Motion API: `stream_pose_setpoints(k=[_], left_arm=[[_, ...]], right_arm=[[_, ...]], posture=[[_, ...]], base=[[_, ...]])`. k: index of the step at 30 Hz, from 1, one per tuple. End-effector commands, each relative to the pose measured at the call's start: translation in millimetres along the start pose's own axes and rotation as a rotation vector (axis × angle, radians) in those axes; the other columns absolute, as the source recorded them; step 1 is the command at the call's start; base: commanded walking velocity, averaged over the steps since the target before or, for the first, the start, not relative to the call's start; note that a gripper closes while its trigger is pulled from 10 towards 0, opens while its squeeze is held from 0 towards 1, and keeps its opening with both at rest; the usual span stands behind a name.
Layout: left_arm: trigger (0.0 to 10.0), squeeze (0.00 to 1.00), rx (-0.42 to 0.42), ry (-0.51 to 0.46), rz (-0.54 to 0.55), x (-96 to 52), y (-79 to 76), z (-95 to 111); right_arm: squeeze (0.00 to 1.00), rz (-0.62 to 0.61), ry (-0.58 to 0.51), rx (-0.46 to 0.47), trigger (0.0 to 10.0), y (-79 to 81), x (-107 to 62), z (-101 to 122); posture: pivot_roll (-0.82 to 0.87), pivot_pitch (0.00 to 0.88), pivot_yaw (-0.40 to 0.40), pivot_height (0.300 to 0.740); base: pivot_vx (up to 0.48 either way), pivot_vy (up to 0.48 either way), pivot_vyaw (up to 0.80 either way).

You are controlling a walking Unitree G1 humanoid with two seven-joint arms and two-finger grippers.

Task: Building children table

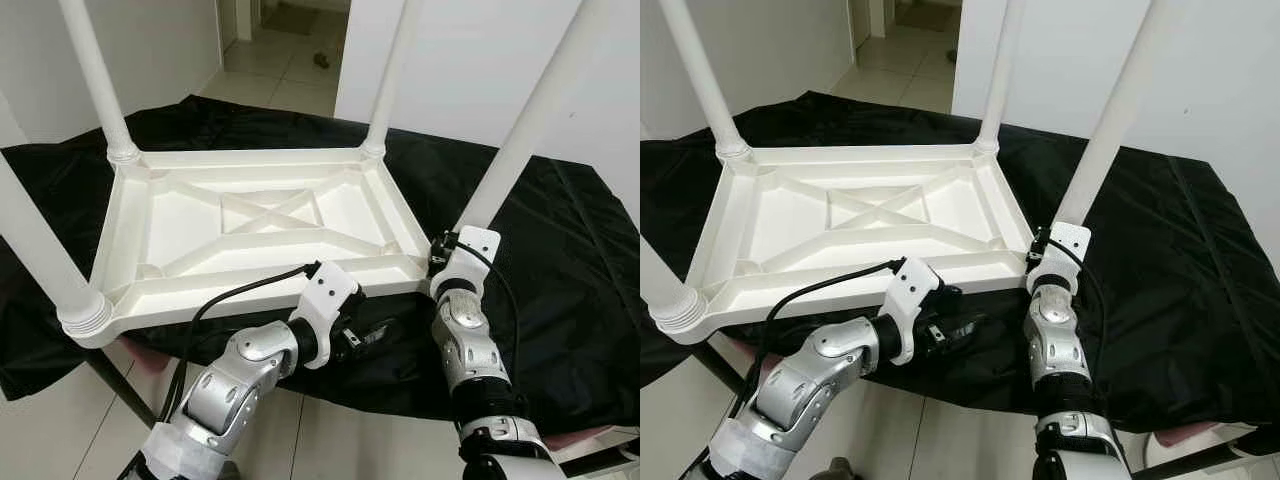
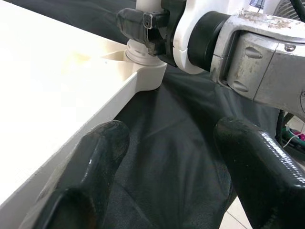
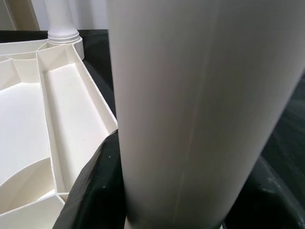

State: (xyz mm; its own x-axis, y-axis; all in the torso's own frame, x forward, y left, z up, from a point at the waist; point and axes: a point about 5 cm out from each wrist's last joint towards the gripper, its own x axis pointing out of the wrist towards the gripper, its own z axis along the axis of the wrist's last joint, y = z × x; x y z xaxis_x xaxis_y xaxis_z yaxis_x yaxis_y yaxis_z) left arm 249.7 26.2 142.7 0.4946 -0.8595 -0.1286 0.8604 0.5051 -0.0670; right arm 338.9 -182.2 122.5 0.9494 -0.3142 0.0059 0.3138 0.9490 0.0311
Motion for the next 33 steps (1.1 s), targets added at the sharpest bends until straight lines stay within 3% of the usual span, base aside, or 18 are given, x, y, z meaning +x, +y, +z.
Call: stream_pose_setpoints(k=[1,2,3,10,11,12,13,14,15,19,23,24,25,30,31,33], left_arm=[[10.0,0.0,0.011,-0.011,0.007,0.6,-1.8,1],[10.0,0.0,0.011,-0.011,0.007,0.6,-1.8,1],[10.0,0.0,0.037,-0.018,0.026,0.0,-0.4,2],[10.0,0.0,0.062,-0.032,0.041,0.0,1.0,2],[10.0,0.0,0.05,-0.039,0.037,-0.1,1.2,3],[10.0,0.0,0.05,-0.039,0.037,-0.1,1.2,3],[10.0,0.17,0.041,-0.044,0.036,-0.6,1.8,4],[10.0,0.17,0.041,-0.044,0.036,-0.6,1.8,4],[10.0,1.0,0.025,-0.052,0.028,-1.5,2.1,4],[10.0,1.0,-0.004,-0.069,0.007,-4.0,0.8,5],[10.0,1.0,0.018,-0.062,0.022,-4.1,1.3,6],[10.0,0.42,0.033,-0.061,0.024,-4.0,1.3,6],[10.0,0.0,0.048,-0.061,0.027,-4.3,1.4,6],[10.0,0.0,0.083,-0.068,0.033,-5.9,1.9,8],[10.0,0.0,0.096,-0.073,0.038,-6.8,2.5,9],[10.0,0.0,0.121,-0.08,0.048,-8.2,3.5,10]], right_arm=[[0.63,-0.031,0.018,0.003,10.0,-11.7,1.6,-5],[0.63,-0.031,0.018,0.003,10.0,-11.7,1.6,-5],[1.0,-0.001,-0.012,0.018,10.0,-7.7,1.1,0],[1.0,0.001,-0.03,0.009,10.0,-4.7,0.0,4],[0.0,-0.003,-0.046,-0.004,10.0,-5.3,-1.0,5],[0.0,-0.003,-0.046,-0.004,10.0,-5.3,-1.0,5],[0.0,0.002,-0.061,-0.006,10.0,-5.8,-3.3,6],[0.0,0.002,-0.061,-0.006,10.0,-5.8,-3.3,6],[0.0,0.01,-0.079,-0.012,10.0,-6.5,-7.0,7],[0.0,0.04,-0.119,-0.033,10.0,-12.4,-23.9,5],[0.0,0.037,-0.128,-0.052,10.0,-19.3,-36.2,2],[0.0,0.052,-0.142,-0.065,10.0,-20.4,-42.4,2],[0.0,0.076,-0.146,-0.069,10.0,-20.5,-48.7,1],[0.0,0.161,-0.14,-0.062,9.7,-19.6,-64.6,-5],[0.0,0.174,-0.13,-0.057,0.0,-19.9,-67.3,-8],[0.0,0.197,-0.118,-0.057,0.0,-20.1,-70.8,-10]], posture=[[0.07,0.0,-0.072,0.74],[0.07,0.0,-0.072,0.74],[0.07,0.0,-0.071,0.74],[0.07,0.0,-0.07,0.74],[0.07,0.0,-0.072,0.74],[0.07,0.0,-0.072,0.74],[0.07,0.0,-0.072,0.74],[0.07,0.0,-0.072,0.74],[0.07,0.0,-0.073,0.74],[0.07,0.004,-0.075,0.74],[0.07,0.007,-0.074,0.74],[0.07,0.007,-0.074,0.74],[0.06,0.013,-0.072,0.74],[0.05,0.018,-0.069,0.74],[0.05,0.021,-0.069,0.74],[0.05,0.027,-0.066,0.74]], base=[[0.0,0.0,0.0],[0.0,0.0,0.0],[0.0,0.0,0.0],[0.0,0.0,0.0],[0.0,0.0,0.0],[0.0,0.0,0.0],[0.0,0.0,0.0],[0.0,0.0,0.0],[0.0,0.0,0.0],[0.0,0.0,0.0],[0.0,0.0,0.0],[0.0,0.0,0.0],[0.0,0.0,0.0],[0.0,0.0,0.0],[0.0,0.0,0.0],[0.0,0.0,0.0]])
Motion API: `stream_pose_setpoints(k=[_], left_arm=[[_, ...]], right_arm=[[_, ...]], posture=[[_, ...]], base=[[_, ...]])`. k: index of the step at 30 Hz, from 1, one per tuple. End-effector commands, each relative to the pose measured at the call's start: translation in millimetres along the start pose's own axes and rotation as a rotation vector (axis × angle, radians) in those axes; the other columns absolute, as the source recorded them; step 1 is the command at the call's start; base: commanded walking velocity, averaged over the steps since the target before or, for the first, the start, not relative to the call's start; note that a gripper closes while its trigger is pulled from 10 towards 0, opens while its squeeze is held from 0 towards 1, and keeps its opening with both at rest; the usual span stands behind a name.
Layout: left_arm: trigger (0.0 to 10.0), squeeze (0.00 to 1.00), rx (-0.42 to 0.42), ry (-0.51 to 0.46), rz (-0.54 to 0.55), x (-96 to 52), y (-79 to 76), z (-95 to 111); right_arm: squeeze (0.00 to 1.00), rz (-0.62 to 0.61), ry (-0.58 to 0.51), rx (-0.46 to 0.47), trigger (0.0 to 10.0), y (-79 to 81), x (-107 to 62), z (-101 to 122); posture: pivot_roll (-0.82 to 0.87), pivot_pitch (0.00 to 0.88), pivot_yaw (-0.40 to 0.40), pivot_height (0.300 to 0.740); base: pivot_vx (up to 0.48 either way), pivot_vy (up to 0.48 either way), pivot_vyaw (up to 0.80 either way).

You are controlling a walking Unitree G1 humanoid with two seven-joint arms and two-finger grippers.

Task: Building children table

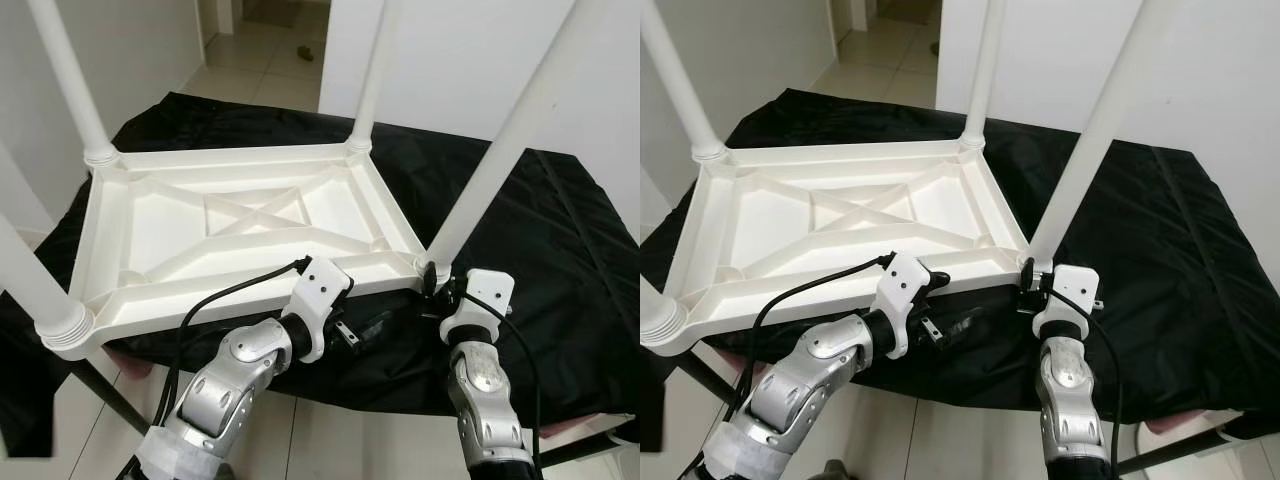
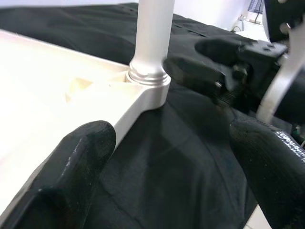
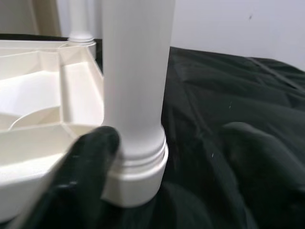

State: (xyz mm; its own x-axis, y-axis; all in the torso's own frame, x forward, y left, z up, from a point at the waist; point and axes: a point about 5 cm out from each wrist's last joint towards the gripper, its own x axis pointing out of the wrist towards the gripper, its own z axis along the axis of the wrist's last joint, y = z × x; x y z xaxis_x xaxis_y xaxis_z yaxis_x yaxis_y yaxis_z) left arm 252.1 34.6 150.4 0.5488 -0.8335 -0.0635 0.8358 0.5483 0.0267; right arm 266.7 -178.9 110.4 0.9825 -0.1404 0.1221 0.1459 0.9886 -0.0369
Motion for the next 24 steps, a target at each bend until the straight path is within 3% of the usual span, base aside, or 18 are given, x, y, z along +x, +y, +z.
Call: stream_pose_setpoints(k=[1,5,6,7,8,11,14,17,24], left_arm=[[10.0,0.0,0.031,-0.015,-0.011,-1.1,-1.9,3],[10.0,0.0,0.085,-0.023,0.015,-2.8,0.2,5],[10.0,0.0,0.122,-0.036,0.033,-4.1,1.1,6],[10.0,0.0,0.122,-0.036,0.033,-4.1,1.1,6],[10.0,0.0,0.132,-0.036,0.031,-5.1,0.7,5],[10.0,0.0,0.122,-0.029,0.009,-8.1,-1.6,4],[10.0,0.0,0.123,-0.028,0.008,-8.6,-1.8,4],[10.0,0.0,0.155,0.011,0.027,-10.4,1.9,2],[10.0,0.0,0.204,0.11,0.058,-11.5,7.2,-8]], right_arm=[[0.0,0.02,-0.001,0.001,0.0,0.1,-1.0,1],[0.0,0.067,0.001,0.007,0.0,3.1,-2.4,2],[0.0,0.152,0.013,0.033,1.7,10.3,-2.4,3],[0.0,0.152,0.013,0.033,1.7,10.3,-2.4,3],[0.0,0.248,0.033,0.059,10.0,17.4,-1.9,3],[0.0,0.454,0.088,0.142,10.0,21.9,3.1,6],[0.0,0.477,0.087,0.156,10.0,20.9,4.7,7],[0.0,0.517,0.088,0.205,10.0,6.2,19.8,15],[0.0,0.531,0.067,0.167,10.0,-7.5,35.3,22]], posture=[[0.05,0.027,-0.066,0.74],[0.05,0.029,-0.066,0.74],[0.04,0.033,-0.064,0.74],[0.04,0.033,-0.064,0.74],[0.04,0.035,-0.061,0.74],[0.04,0.038,-0.057,0.74],[0.04,0.038,-0.057,0.74],[0.04,0.035,-0.052,0.74],[0.04,0.031,-0.05,0.74]], base=[[0.0,0.0,0.0],[0.0,0.0,0.0],[0.0,0.0,0.0],[0.0,0.0,0.0],[0.0,0.0,0.0],[0.0,0.0,0.0],[0.0,0.0,0.0],[0.0,0.0,0.0],[0.0,0.0,0.0]])
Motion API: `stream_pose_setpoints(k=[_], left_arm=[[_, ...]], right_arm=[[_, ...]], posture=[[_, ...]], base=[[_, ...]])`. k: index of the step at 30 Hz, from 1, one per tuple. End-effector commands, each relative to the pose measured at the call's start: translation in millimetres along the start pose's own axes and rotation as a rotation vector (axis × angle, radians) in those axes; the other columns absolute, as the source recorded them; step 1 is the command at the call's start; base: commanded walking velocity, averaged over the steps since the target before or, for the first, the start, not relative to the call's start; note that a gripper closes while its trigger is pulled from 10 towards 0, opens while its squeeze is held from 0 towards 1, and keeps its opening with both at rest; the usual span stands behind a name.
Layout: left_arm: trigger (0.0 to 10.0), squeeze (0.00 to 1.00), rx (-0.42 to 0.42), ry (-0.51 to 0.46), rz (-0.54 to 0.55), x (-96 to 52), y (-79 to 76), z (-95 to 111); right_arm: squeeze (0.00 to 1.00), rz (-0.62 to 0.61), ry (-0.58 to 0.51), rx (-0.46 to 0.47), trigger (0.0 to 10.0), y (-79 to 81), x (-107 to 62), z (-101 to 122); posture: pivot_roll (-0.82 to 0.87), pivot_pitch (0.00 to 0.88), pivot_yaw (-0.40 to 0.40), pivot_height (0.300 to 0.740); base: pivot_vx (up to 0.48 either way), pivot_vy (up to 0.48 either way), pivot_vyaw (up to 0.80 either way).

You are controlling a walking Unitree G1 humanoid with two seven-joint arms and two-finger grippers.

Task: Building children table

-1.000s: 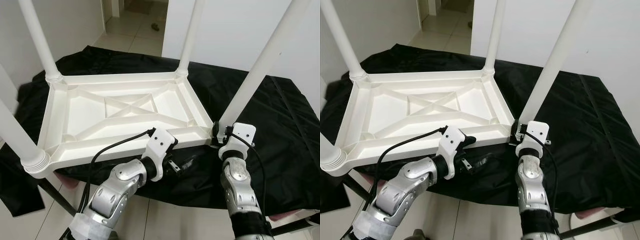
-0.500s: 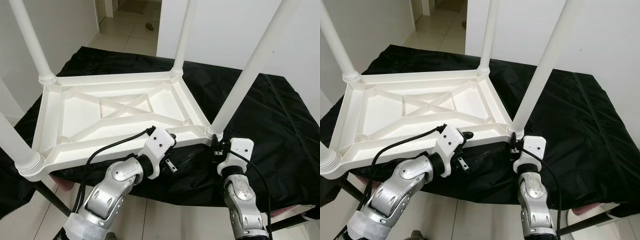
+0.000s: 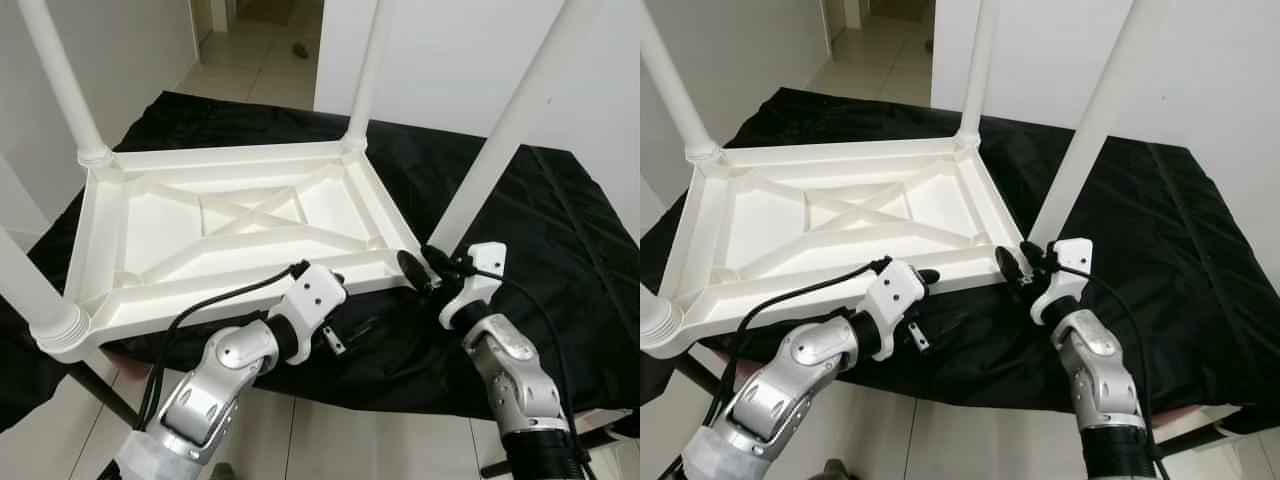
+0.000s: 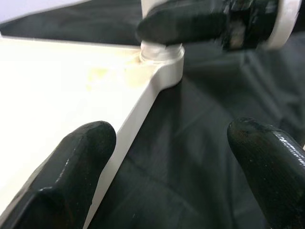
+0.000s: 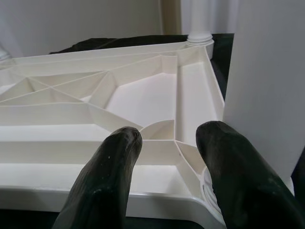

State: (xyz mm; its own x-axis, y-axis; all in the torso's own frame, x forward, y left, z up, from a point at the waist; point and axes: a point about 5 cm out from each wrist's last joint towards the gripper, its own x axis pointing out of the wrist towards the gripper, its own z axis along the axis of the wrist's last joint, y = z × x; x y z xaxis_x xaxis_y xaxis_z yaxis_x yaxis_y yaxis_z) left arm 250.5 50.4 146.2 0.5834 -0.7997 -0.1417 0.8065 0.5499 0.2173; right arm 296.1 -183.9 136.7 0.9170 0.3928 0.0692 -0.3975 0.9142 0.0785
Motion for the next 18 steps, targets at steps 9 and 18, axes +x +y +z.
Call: stream_pose_setpoints(k=[9,18], left_arm=[[10.0,0.0,0.01,0.182,0.114,9.4,3.1,-23],[10.0,0.0,0.012,0.203,0.209,12.6,7.4,-23]], right_arm=[[0.0,-0.057,-0.04,0.024,10.0,-28.9,10.4,13],[0.0,0.039,-0.115,0.072,10.0,1.5,10.3,15]], posture=[[0.05,0.037,-0.057,0.74],[0.05,0.041,-0.053,0.74]], base=[[0.0,0.0,0.0],[0.0,0.0,0.0]])
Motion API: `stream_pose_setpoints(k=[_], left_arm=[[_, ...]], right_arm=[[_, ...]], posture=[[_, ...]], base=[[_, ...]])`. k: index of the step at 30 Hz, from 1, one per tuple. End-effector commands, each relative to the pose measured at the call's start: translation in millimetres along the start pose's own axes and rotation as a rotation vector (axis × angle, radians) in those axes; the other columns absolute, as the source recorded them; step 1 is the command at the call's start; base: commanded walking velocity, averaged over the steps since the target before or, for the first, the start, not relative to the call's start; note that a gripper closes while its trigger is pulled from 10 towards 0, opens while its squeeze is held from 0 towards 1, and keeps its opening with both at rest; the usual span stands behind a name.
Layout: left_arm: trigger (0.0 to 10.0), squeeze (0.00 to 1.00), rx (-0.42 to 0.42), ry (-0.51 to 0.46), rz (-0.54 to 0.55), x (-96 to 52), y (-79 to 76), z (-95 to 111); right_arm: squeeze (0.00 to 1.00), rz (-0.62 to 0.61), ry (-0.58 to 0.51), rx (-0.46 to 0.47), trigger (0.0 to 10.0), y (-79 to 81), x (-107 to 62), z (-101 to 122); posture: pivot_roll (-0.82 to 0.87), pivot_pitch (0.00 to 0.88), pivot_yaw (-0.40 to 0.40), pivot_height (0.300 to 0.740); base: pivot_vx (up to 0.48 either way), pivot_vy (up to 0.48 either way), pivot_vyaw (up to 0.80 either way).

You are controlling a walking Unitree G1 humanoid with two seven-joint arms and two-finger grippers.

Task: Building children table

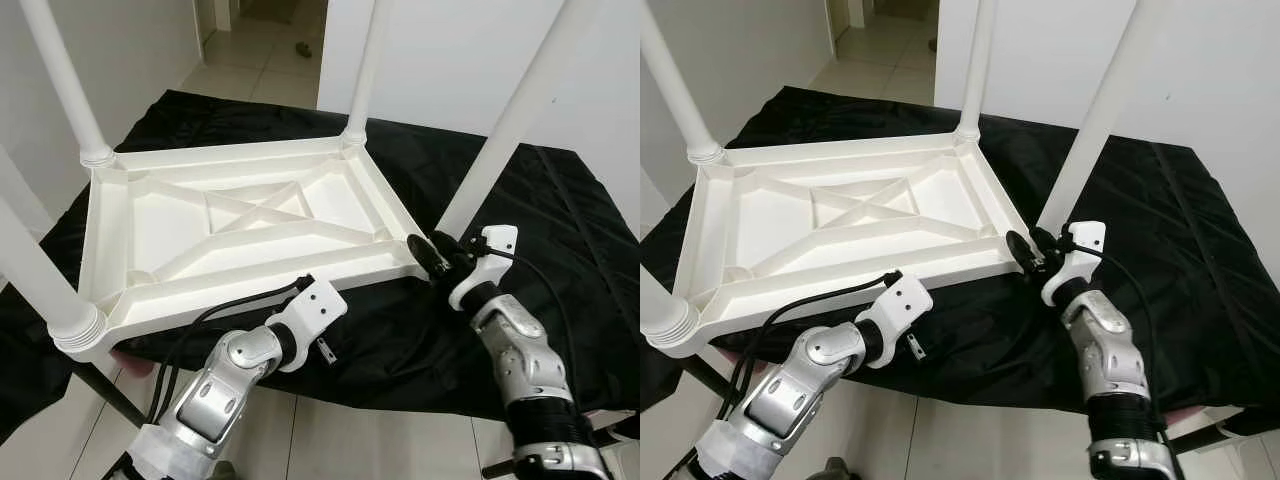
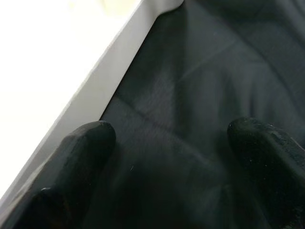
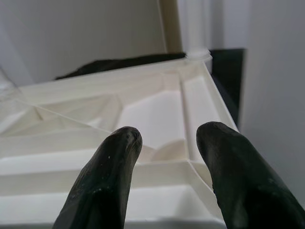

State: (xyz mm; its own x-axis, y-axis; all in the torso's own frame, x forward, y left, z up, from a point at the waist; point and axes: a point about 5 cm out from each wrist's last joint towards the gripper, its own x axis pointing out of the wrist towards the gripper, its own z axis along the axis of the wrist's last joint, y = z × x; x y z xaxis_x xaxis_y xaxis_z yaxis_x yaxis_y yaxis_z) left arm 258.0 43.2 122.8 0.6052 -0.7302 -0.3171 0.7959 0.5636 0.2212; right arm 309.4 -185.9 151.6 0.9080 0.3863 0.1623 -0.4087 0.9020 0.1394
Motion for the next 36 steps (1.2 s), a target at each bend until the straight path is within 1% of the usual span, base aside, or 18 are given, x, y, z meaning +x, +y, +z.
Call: stream_pose_setpoints(k=[1,2,3,8,11,12,13,17,18,20,21,24,26,29,32,33,36], left_arm=[[10.0,0.0,-0.006,0.014,0.191,-0.5,10.5,-1],[10.0,0.0,-0.018,-0.002,0.209,-0.8,11.5,2],[10.0,0.0,-0.015,-0.026,0.208,-2.2,11.9,6],[10.0,0.0,-0.012,-0.067,0.214,-4.7,14.4,13],[10.0,0.0,-0.014,-0.069,0.22,-4.8,15.3,14],[10.0,0.0,-0.026,-0.078,0.216,-6.3,16.2,15],[10.0,0.0,-0.033,-0.08,0.234,-8.3,20.3,14],[10.0,0.0,-0.038,-0.082,0.252,-8.7,23.1,14],[10.0,0.0,-0.041,-0.073,0.267,-8.1,25.0,12],[10.0,0.0,-0.042,-0.032,0.333,-5.2,34.1,5],[10.0,0.0,-0.042,-0.032,0.333,-5.2,34.1,5],[10.0,0.0,-0.044,0.015,0.389,-1.7,43.3,-3],[10.0,0.0,-0.047,0.025,0.396,-0.8,44.9,-5],[10.0,0.0,-0.066,0.102,0.441,1.0,52.2,-16],[10.0,0.0,-0.071,0.109,0.456,1.4,56.2,-19],[10.0,0.0,-0.06,0.103,0.449,2.1,57.5,-18],[10.0,0.0,-0.074,0.061,0.423,3.7,59.1,-14]], right_arm=[[0.0,0.031,-0.02,0.01,10.0,7.5,-2.1,0],[0.0,0.057,-0.032,0.017,10.0,15.8,-4.4,-2],[0.0,0.064,-0.028,0.024,10.0,19.6,-7.0,-4],[0.0,0.066,-0.013,0.038,10.0,24.0,-12.4,-11],[0.0,0.065,-0.012,0.041,10.0,24.3,-13.2,-12],[0.0,0.066,-0.01,0.051,10.0,27.0,-16.6,-13],[0.0,0.069,-0.001,0.076,10.0,32.7,-23.4,-17],[0.0,0.072,0.003,0.088,10.0,36.5,-27.1,-18],[0.0,0.072,0.004,0.089,10.0,38.1,-28.0,-18],[0.0,0.076,-0.007,0.099,10.0,43.5,-28.6,-15],[0.0,0.076,-0.007,0.099,10.0,43.5,-28.6,-15],[0.0,0.081,-0.019,0.111,10.0,49.7,-26.7,-14],[0.0,0.081,-0.019,0.112,10.0,51.0,-26.2,-14],[0.0,0.08,-0.029,0.119,10.0,54.7,-24.5,-12],[0.0,0.072,-0.035,0.127,10.0,55.6,-23.5,-11],[0.0,0.071,-0.033,0.13,10.0,56.5,-23.0,-11],[0.0,0.074,-0.025,0.132,10.0,58.2,-22.7,-13]], posture=[[0.05,0.041,-0.053,0.74],[0.05,0.041,-0.053,0.74],[0.05,0.044,-0.053,0.74],[0.05,0.047,-0.052,0.74],[0.05,0.047,-0.052,0.74],[0.04,0.051,-0.051,0.74],[0.04,0.053,-0.052,0.74],[0.04,0.053,-0.051,0.74],[0.03,0.054,-0.051,0.74],[0.03,0.051,-0.052,0.74],[0.03,0.051,-0.052,0.74],[0.02,0.046,-0.05,0.74],[0.02,0.046,-0.05,0.74],[0.01,0.035,-0.053,0.74],[0.01,0.035,-0.054,0.74],[0.01,0.031,-0.058,0.74],[0.01,0.028,-0.058,0.74]], base=[[0.0,0.0,0.0],[0.0,0.0,0.0],[0.0,0.0,0.0],[0.0,0.0,0.0],[0.0,0.0,0.0],[0.0,0.0,0.0],[0.0,0.0,0.0],[0.0,0.0,0.0],[0.0,0.0,0.0],[0.0,0.0,0.0],[0.0,0.0,0.0],[0.0,0.0,0.0],[0.0,0.0,0.0],[0.0,0.0,0.0],[0.0,0.0,0.0],[0.0,0.0,0.0],[0.0,0.0,0.0]])
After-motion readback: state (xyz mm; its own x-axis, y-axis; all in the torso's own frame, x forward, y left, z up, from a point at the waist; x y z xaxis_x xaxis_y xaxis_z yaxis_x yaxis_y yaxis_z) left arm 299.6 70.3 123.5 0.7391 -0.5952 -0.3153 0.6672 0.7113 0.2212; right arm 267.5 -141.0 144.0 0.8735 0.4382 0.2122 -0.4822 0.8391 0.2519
